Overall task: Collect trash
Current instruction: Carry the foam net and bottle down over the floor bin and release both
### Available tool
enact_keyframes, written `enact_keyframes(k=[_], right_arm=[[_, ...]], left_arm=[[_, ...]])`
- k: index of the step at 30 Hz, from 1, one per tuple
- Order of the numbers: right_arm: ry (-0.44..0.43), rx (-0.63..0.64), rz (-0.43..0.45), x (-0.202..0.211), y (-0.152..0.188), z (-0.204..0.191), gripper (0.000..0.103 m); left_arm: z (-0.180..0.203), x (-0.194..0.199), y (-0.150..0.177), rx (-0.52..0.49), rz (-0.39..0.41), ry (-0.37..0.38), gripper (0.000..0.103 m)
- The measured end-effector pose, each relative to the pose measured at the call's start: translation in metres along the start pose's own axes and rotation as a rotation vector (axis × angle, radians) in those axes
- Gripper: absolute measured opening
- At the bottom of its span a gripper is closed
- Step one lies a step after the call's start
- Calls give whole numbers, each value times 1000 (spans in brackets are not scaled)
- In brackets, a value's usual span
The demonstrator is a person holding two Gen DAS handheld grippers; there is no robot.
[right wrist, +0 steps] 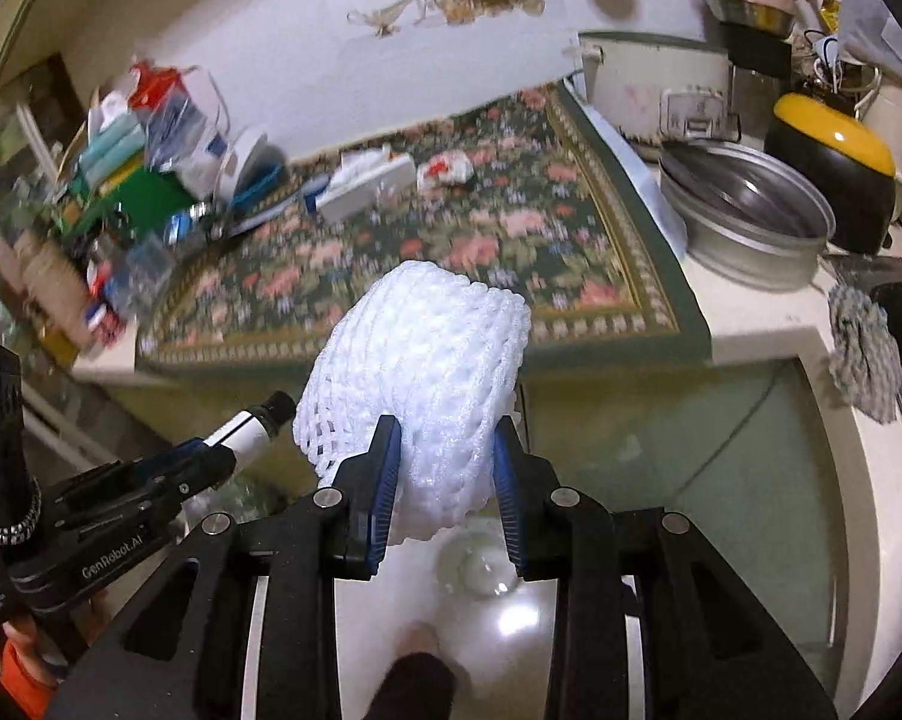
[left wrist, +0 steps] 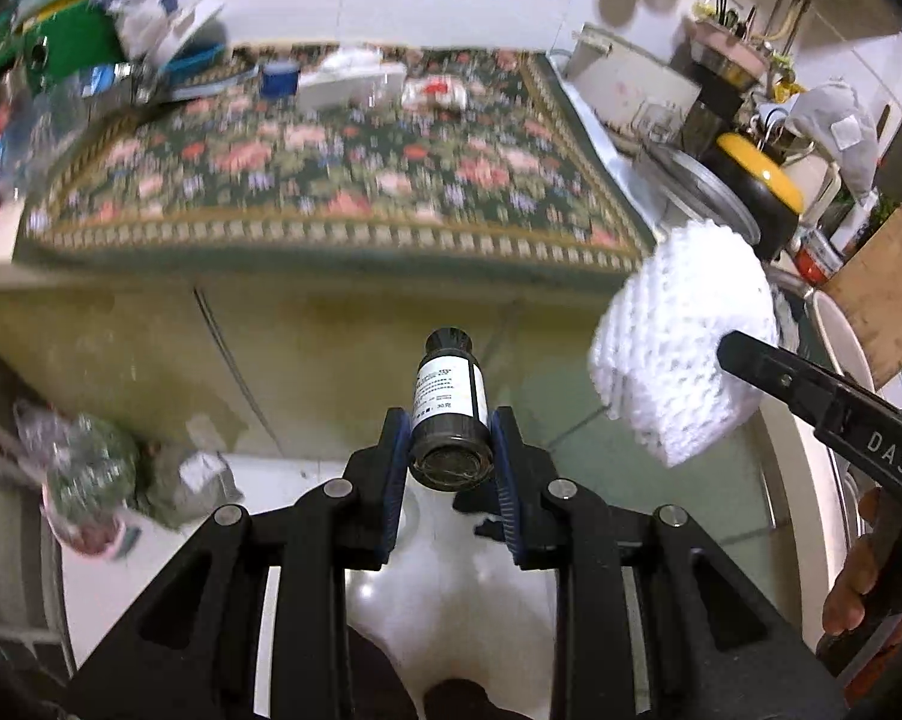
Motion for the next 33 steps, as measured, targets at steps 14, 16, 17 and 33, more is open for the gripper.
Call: enact_keyframes(k=[14, 16, 17, 33], right_arm=[[-30, -58, -151, -89, 98, 16, 28], [-12, -76, -156, -113, 114, 19, 28], [1, -91, -162, -129, 124, 21, 28], [99, -248, -258, -351, 275, 42, 29]], left_arm=[[-63, -129, 100, 37, -206, -48, 27], [-80, -159, 110, 34, -240, -41, 27], [-89, -172, 117, 33, -251, -41, 27], [-195, -415, 218, 73, -402, -33, 27]])
Point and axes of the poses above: each gripper's, at about its wrist camera, not at the fingertips, and x roughly against the way its jaws point, z to its right, y to its underside, the point moved 10 cm from there along -x, roughly the way its jaws point, and after that the axes turned 9 degrees about x, right-handed, at the moved point
